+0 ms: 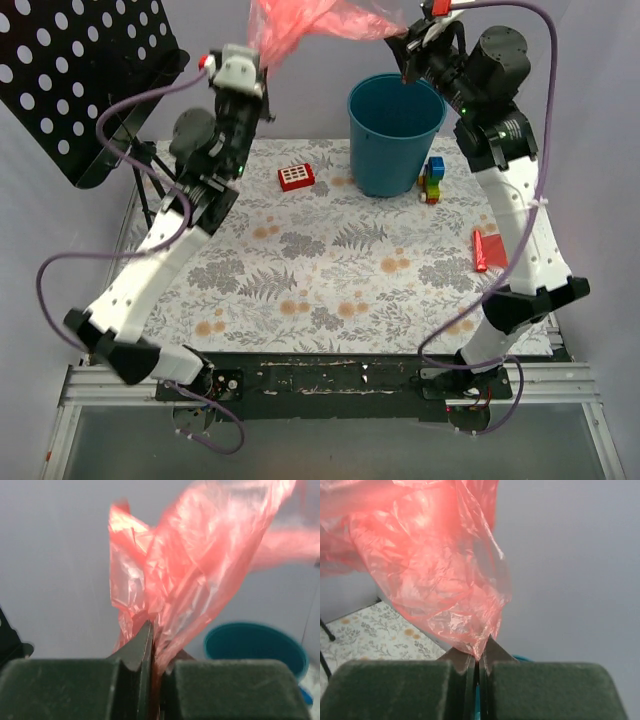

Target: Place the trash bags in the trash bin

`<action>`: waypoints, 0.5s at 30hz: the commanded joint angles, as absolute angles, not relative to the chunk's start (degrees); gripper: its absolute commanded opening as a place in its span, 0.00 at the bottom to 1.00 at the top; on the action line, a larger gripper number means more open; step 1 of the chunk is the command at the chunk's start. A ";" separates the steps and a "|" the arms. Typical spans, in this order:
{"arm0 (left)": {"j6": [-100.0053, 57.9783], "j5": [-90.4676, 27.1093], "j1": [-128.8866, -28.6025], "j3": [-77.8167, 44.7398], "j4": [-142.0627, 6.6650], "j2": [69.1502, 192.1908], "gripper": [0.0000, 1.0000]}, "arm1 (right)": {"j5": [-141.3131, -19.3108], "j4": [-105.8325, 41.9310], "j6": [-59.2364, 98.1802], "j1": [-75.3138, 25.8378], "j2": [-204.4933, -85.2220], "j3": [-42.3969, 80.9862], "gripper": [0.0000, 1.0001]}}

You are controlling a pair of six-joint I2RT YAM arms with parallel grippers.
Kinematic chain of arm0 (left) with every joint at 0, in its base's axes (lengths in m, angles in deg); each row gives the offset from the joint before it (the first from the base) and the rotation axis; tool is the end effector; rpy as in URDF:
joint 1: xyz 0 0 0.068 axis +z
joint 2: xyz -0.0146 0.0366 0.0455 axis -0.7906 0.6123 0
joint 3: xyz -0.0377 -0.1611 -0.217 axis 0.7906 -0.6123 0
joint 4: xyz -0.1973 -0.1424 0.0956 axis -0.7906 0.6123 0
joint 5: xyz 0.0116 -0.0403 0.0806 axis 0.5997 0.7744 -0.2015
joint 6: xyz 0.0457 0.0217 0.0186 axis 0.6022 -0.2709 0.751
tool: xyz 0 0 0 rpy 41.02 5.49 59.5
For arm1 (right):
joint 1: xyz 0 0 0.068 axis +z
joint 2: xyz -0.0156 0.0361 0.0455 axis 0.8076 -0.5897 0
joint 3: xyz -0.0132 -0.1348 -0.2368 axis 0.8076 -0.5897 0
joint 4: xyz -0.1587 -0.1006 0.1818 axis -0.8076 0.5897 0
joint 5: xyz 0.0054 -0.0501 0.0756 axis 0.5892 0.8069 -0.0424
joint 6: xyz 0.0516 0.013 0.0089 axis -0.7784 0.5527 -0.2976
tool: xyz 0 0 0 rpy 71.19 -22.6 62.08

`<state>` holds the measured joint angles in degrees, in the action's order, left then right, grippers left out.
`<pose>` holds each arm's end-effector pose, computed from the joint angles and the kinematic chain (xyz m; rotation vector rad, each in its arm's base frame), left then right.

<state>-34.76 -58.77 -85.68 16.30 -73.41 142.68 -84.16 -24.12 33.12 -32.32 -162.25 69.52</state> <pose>0.2740 -0.1671 0.5547 -0.2184 1.1619 -0.7222 0.3246 0.1358 0.5759 -0.4742 1.1612 0.3466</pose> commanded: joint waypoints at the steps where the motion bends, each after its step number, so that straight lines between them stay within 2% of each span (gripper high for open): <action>1: -28.90 -53.28 -86.87 -2.65 -61.62 135.87 0.00 | -83.04 19.00 41.19 -29.25 -172.46 81.16 0.01; 2: -31.90 -55.30 -86.44 -6.84 -65.21 132.29 0.00 | -84.96 22.79 37.31 -30.13 -173.11 79.64 0.01; 3: -32.02 -55.84 -86.43 -11.06 -73.94 128.95 0.00 | -87.93 19.61 35.88 -30.57 -169.55 73.80 0.01; 5: -30.18 -53.22 -86.43 -16.09 -81.74 124.27 0.00 | -89.63 5.84 35.52 -30.57 -159.55 61.84 0.01; 7: -31.13 -56.88 -86.43 -14.11 -80.90 124.34 0.00 | -90.24 -7.61 35.60 -30.57 -150.49 48.23 0.01; 9: -32.63 -65.82 -86.43 -10.68 -77.83 126.18 0.00 | -90.16 -17.13 36.04 -30.66 -144.13 37.05 0.01; 11: -33.51 -72.70 -85.82 -9.87 -75.98 126.46 0.00 | -90.07 -15.08 36.13 -30.57 -143.05 36.29 0.01; 15: -35.97 -68.53 -84.68 -15.48 -69.57 119.18 0.00 | -95.78 -1.11 37.98 -30.66 -145.51 41.83 0.01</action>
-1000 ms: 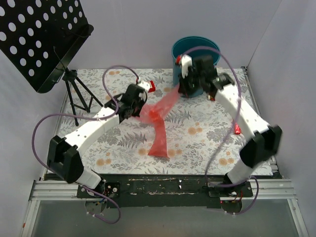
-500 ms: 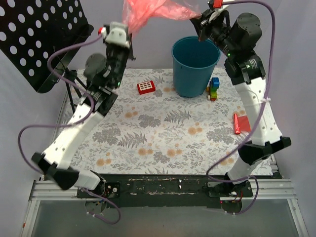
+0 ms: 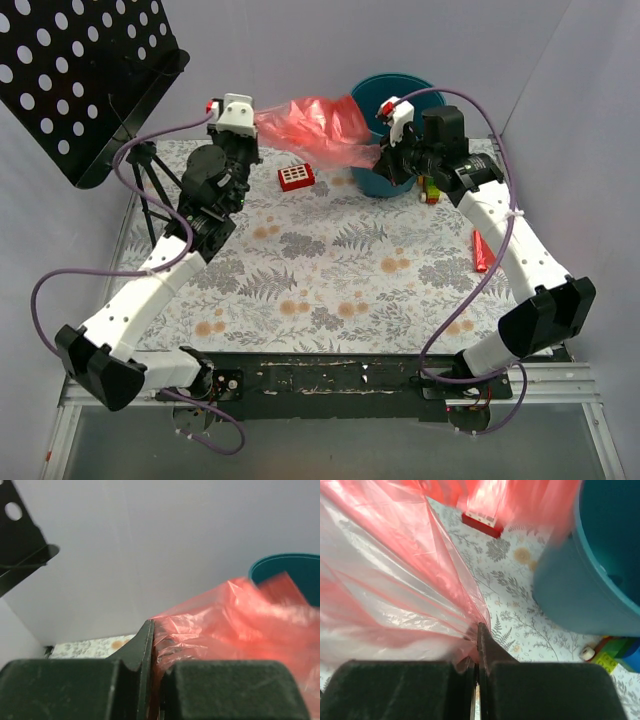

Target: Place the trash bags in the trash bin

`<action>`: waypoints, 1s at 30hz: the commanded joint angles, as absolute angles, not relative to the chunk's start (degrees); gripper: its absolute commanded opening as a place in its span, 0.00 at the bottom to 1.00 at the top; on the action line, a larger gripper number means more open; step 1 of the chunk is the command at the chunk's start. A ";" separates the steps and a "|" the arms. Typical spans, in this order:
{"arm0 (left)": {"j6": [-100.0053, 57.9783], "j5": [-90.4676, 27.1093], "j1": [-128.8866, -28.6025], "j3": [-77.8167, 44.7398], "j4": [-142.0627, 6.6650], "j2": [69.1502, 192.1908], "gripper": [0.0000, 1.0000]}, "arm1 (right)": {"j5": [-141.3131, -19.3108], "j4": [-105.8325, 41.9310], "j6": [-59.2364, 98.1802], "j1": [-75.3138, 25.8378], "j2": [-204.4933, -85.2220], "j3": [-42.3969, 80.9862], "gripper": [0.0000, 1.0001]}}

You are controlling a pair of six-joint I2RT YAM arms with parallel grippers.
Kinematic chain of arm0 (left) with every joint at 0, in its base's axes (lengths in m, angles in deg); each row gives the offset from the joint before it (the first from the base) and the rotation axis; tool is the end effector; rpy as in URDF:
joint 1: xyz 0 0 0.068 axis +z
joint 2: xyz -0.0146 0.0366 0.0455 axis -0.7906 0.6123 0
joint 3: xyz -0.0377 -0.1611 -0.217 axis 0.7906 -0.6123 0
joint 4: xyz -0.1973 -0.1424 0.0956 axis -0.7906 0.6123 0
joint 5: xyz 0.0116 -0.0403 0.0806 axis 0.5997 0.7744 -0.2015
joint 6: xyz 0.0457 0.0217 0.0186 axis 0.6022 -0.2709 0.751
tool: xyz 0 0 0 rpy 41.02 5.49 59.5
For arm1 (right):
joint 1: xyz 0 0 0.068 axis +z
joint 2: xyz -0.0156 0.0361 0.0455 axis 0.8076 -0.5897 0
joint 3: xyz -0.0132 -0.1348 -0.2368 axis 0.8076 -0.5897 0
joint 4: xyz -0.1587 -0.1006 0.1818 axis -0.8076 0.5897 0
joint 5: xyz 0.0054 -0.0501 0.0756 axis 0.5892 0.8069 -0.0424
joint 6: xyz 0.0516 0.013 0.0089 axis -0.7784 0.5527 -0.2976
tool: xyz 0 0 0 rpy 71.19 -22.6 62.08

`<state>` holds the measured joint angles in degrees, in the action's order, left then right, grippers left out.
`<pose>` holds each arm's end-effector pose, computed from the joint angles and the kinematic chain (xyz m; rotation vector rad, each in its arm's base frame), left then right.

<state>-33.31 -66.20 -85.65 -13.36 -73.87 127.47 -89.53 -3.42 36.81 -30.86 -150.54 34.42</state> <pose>0.2461 -0.1434 0.4592 -0.2729 1.3853 -0.5173 0.3117 0.1436 0.4080 -0.7599 1.8671 0.4343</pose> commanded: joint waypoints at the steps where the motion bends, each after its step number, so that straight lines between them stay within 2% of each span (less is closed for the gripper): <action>1: -37.28 -65.37 -84.68 -16.54 -66.07 117.42 0.00 | -97.53 0.57 37.02 -30.66 -145.25 41.49 0.01; 3: -39.92 -59.04 -84.76 -17.77 -57.73 115.13 0.00 | -99.04 1.03 34.56 -30.57 -143.42 37.64 0.01; 5: -41.25 -58.05 -84.85 -20.22 -50.95 113.28 0.00 | -97.82 0.76 33.58 -30.75 -141.39 31.84 0.01; 7: -38.19 -64.68 -84.76 -25.48 -47.41 111.96 0.00 | -91.77 3.21 34.28 -32.40 -140.77 28.75 0.01; 8: -36.35 -70.73 -84.33 -29.69 -48.10 110.47 0.00 | -91.31 4.70 34.37 -35.55 -141.12 27.52 0.01; 10: -33.96 -72.81 -83.45 -34.98 -48.81 106.96 0.00 | -94.10 6.64 33.50 -41.97 -142.43 25.67 0.01; 12: -34.83 -70.54 -83.45 -35.10 -45.40 105.02 0.00 | -92.55 9.89 32.71 -44.63 -144.45 26.53 0.01; 15: -38.43 -73.50 -83.45 -33.34 -44.15 107.37 0.00 | -91.48 9.65 32.70 -44.99 -145.78 27.59 0.01; 18: -40.02 -71.77 -83.45 -32.55 -46.08 109.75 0.00 | -96.38 9.03 32.70 -44.55 -146.83 28.64 0.01; 21: -41.51 -68.26 -83.45 -29.83 -47.58 113.43 0.00 | -99.90 9.20 32.70 -41.92 -149.11 32.42 0.01; 25: -41.43 -66.40 -83.36 -19.74 -48.54 122.56 0.00 | -104.39 6.49 32.70 -35.78 -153.94 42.85 0.01; 28: -39.67 -66.75 -82.40 -9.12 -49.34 134.75 0.00 | -99.77 1.49 32.70 -33.21 -162.18 55.24 0.01; 30: -39.75 -66.49 -80.73 4.46 -43.13 146.69 0.00 | -93.62 -0.73 32.70 -33.12 -171.39 69.08 0.01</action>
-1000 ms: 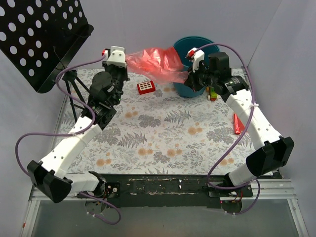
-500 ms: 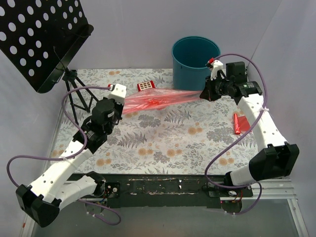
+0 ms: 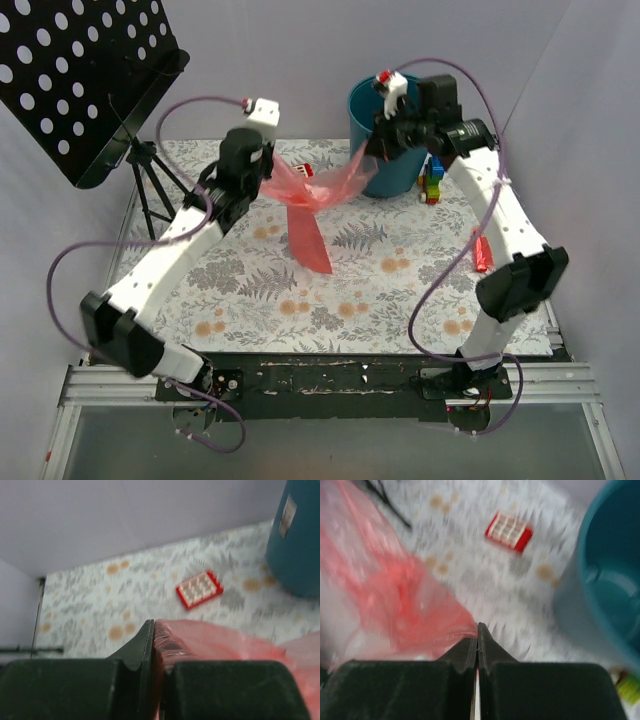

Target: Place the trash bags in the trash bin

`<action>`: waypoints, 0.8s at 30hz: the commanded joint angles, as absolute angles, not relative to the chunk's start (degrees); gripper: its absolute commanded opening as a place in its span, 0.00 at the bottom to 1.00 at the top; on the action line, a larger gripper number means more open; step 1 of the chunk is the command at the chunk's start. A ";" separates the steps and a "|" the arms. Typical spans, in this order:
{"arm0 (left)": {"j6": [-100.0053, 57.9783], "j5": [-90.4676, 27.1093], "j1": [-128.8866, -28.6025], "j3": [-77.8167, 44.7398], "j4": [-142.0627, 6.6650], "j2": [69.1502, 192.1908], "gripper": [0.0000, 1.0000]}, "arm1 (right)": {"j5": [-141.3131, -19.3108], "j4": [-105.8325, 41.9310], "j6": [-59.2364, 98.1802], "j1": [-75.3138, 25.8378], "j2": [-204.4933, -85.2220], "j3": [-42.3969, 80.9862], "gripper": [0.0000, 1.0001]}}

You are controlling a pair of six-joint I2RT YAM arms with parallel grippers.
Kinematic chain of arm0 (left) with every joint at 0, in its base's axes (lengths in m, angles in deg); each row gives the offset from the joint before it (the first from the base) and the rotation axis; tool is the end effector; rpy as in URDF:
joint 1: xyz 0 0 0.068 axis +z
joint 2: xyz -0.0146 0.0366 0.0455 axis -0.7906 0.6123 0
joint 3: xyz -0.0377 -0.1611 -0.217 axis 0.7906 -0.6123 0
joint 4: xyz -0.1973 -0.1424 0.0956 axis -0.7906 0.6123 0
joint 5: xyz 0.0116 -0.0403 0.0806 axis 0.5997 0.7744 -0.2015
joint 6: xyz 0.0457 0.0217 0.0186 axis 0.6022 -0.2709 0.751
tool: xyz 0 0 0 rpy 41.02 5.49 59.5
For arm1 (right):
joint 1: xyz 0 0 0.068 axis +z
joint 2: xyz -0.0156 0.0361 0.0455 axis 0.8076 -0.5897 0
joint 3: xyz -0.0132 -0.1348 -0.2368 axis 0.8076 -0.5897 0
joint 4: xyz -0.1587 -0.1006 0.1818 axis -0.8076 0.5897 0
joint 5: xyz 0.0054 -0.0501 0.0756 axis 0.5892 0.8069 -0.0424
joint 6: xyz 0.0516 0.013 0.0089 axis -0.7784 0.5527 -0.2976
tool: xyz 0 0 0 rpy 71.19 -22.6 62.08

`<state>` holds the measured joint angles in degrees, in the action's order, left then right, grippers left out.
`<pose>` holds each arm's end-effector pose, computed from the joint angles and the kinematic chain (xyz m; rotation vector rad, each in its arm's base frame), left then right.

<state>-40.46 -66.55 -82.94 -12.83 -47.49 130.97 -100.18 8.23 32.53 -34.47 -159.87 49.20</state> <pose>0.2664 -0.1395 0.3975 -0.3208 1.8334 -0.3120 0.3435 0.1384 0.4205 -0.7458 1.9785 0.6442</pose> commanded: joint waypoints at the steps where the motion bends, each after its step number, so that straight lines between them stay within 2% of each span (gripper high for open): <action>1: -41.15 -65.96 -79.50 19.34 -37.00 152.94 0.00 | -91.94 -0.64 32.70 -33.21 -177.71 77.96 0.01; 3: -43.70 -64.81 -76.69 49.11 -23.30 170.48 0.00 | -86.32 -4.83 32.70 -33.82 -186.09 95.64 0.01; 4: -43.01 -66.99 -75.63 65.12 -23.75 176.41 0.00 | -85.08 -12.26 32.70 -34.26 -186.12 96.84 0.01; 5: -38.66 -69.10 -75.36 73.63 -31.76 178.81 0.00 | -81.76 -21.12 32.70 -34.35 -182.90 92.85 0.01; 6: -33.57 -71.73 -75.62 72.58 -44.55 176.66 0.00 | -76.16 -35.04 32.70 -34.44 -177.21 85.76 0.01; 7: -27.43 -72.10 -75.89 64.74 -63.64 171.77 0.00 | -70.53 -48.06 32.70 -34.53 -172.54 77.86 0.01; 8: -21.62 -69.06 -76.15 50.74 -82.80 164.15 0.00 | -68.12 -54.28 32.70 -34.53 -170.32 77.00 0.01; 9: -19.04 -61.46 -76.15 39.55 -99.18 158.77 0.00 | -67.75 -55.91 32.70 -34.35 -171.95 83.78 0.01; 10: -17.45 -55.12 -76.15 37.18 -105.43 156.01 0.00 | -68.01 -57.14 32.70 -33.74 -174.58 94.29 0.01; 11: -16.91 -50.01 -77.11 40.63 -105.58 156.51 0.00 | -68.71 -61.24 32.70 -32.35 -173.65 94.83 0.01; 12: -15.69 -46.74 -77.99 46.41 -103.41 158.25 0.00 | -70.28 -66.94 32.70 -30.85 -170.33 89.87 0.01; 13: -14.11 -44.10 -79.13 52.91 -103.56 160.80 0.00 | -72.13 -72.13 49.67 -29.18 -165.52 82.34 0.01; 15: -10.16 -40.57 -80.89 56.14 -110.21 162.75 0.00 | -74.86 -76.40 57.71 -25.85 -161.35 76.66 0.01; 17: -3.75 -36.26 -82.12 47.58 -116.45 160.05 0.00 | -69.02 -75.70 60.65 -24.25 -159.50 72.27 0.01; 18: -2.16 -36.77 -82.48 37.87 -120.49 157.07 0.00 | -66.46 -74.40 61.96 -24.25 -157.49 65.81 0.01; 20: -2.57 -42.71 -83.53 13.46 -125.61 149.88 0.00 | -64.50 -71.41 68.61 -24.25 -151.26 43.99 0.01; 21: -2.14 -42.32 -84.23 -6.77 -118.23 144.53 0.00 | -65.19 -65.39 71.69 -24.25 -147.92 31.24 0.01; 22: 3.08 -32.05 -85.02 -20.63 -96.92 138.38 0.00 | -72.07 -46.19 73.12 -23.46 -144.93 24.24 0.01; 23: 20.36 -19.94 -85.29 -28.77 -68.69 129.45 0.00 | -85.11 -22.24 78.44 -22.41 -142.55 20.25 0.01; 24: 37.59 -12.59 -85.12 -38.77 -45.87 120.57 0.00 | -93.94 -1.29 84.24 -19.70 -137.92 15.25 0.01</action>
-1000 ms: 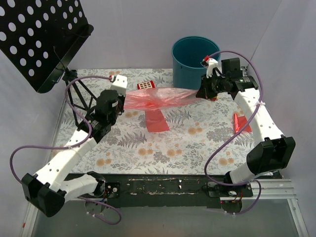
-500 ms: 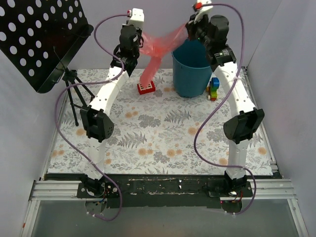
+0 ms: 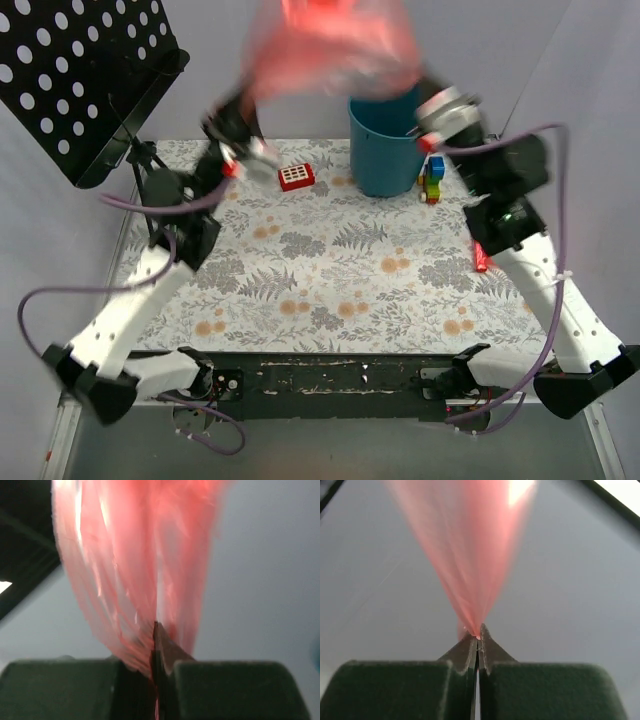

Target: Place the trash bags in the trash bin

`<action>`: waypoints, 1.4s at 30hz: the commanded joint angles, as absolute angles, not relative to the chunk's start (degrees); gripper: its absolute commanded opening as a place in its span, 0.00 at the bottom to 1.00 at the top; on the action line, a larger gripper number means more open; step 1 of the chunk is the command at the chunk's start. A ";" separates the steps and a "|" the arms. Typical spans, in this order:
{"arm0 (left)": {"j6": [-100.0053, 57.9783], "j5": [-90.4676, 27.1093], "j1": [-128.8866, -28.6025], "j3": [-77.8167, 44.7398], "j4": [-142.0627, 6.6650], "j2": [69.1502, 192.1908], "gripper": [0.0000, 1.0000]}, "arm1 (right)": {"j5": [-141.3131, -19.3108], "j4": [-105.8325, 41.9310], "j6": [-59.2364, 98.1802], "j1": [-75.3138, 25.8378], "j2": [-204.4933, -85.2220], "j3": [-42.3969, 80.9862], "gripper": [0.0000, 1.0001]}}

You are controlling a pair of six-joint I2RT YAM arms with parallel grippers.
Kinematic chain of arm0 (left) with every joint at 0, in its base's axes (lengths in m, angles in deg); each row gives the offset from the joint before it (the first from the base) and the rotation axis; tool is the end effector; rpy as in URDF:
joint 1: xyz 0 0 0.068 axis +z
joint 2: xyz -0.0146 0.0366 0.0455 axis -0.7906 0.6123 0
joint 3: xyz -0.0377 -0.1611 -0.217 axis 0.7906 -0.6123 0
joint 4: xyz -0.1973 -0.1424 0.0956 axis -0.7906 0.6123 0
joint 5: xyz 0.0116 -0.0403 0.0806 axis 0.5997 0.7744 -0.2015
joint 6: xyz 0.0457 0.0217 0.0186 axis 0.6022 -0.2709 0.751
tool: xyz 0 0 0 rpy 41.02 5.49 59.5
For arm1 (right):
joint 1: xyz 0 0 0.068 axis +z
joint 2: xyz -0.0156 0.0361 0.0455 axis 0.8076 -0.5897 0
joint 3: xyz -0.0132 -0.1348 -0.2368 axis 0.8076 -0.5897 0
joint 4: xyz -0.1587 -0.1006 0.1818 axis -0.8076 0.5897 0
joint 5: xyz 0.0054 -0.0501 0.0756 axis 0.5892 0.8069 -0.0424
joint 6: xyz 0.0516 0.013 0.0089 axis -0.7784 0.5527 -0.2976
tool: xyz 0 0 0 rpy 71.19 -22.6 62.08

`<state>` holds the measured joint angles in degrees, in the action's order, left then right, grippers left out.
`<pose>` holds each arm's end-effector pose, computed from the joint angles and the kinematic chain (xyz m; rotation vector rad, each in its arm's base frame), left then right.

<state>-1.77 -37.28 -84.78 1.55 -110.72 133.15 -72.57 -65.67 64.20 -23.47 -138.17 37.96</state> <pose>0.2098 -0.1357 0.5751 0.2393 0.5214 -0.4353 0.1939 0.1137 0.5951 -0.3612 0.5353 -0.1273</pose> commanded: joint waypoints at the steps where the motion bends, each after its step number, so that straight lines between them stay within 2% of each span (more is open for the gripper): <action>1: 34.72 -8.26 -85.73 -46.88 -46.52 111.52 0.00 | -98.03 8.66 87.51 -15.76 -131.60 6.94 0.01; 3: 15.18 -1.03 -86.61 -59.56 -60.16 92.61 0.00 | -97.21 6.25 80.66 -8.28 -114.66 -6.62 0.01; 4: 11.26 0.21 -86.70 -64.14 -64.84 84.09 0.00 | -96.50 3.86 77.99 -7.03 -108.75 -10.60 0.01; 6: 9.73 -1.34 -86.96 -68.22 -70.68 78.48 0.00 | -94.22 0.70 78.75 -6.40 -101.94 -13.79 0.01; 9: 9.11 -6.00 -87.31 -65.78 -65.97 78.90 0.00 | -88.59 -4.15 75.43 -6.40 -102.61 -12.05 0.01; 14: -5.26 -14.78 -87.58 -57.61 -53.47 84.34 0.00 | -84.47 -7.83 61.23 -6.40 -111.31 -6.34 0.01; 15: -10.52 -19.50 -87.58 -56.20 -53.29 86.36 0.00 | -81.58 -9.15 56.92 -6.40 -112.89 -5.55 0.01; 18: -29.75 -45.90 -87.58 -48.48 -50.76 96.53 0.00 | -75.93 -10.31 49.68 -7.19 -118.51 -2.30 0.01; 20: -41.12 -62.36 -87.32 -42.60 -42.70 106.71 0.00 | -74.44 -9.35 45.30 -10.52 -122.90 1.39 0.01; 22: -49.73 -67.96 -86.09 -38.19 -31.63 118.74 0.00 | -73.02 -7.77 40.55 -15.17 -129.22 6.47 0.01; 24: -53.54 -68.24 -84.86 -34.85 -26.23 125.55 0.00 | -73.02 -6.88 37.72 -19.31 -136.95 14.11 0.01; 27: -48.57 -70.69 -84.59 -25.55 -33.04 131.10 0.00 | -74.78 -9.42 37.89 -21.69 -147.86 30.00 0.01; 31: -33.29 -78.59 -82.92 -6.15 -56.57 139.70 0.00 | -73.12 -15.05 38.68 -23.45 -162.79 56.09 0.01; 33: -26.25 -80.62 -82.57 8.50 -65.20 146.19 0.00 | -70.50 -15.67 38.24 -25.03 -173.49 76.27 0.01; 35: -21.23 -80.20 -82.83 31.60 -70.94 154.27 0.00 | -67.42 -22.65 39.63 -25.91 -179.86 94.32 0.01; 36: -19.47 -78.37 -83.18 44.32 -71.74 159.36 0.00 | -65.22 -31.58 42.17 -25.83 -179.27 95.61 0.01; 38: -15.00 -72.06 -85.72 58.63 -79.52 165.81 0.00 | -66.77 -56.24 47.96 -25.39 -171.49 82.62 0.01; 39: -11.66 -67.84 -86.86 57.03 -87.49 165.40 0.00 | -69.04 -68.02 52.08 -24.69 -167.96 76.79 0.01; 40: -9.72 -64.58 -88.18 53.19 -94.18 163.39 0.00 | -72.03 -72.67 57.43 -23.21 -166.88 75.68 0.01; 42: -5.41 -57.29 -90.12 39.25 -107.11 156.81 0.00 | -74.16 -74.03 66.06 -20.22 -166.96 79.17 0.01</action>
<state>-17.90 -69.57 -85.59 49.75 -79.27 166.16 -69.91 -44.73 49.14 -25.42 -173.55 77.33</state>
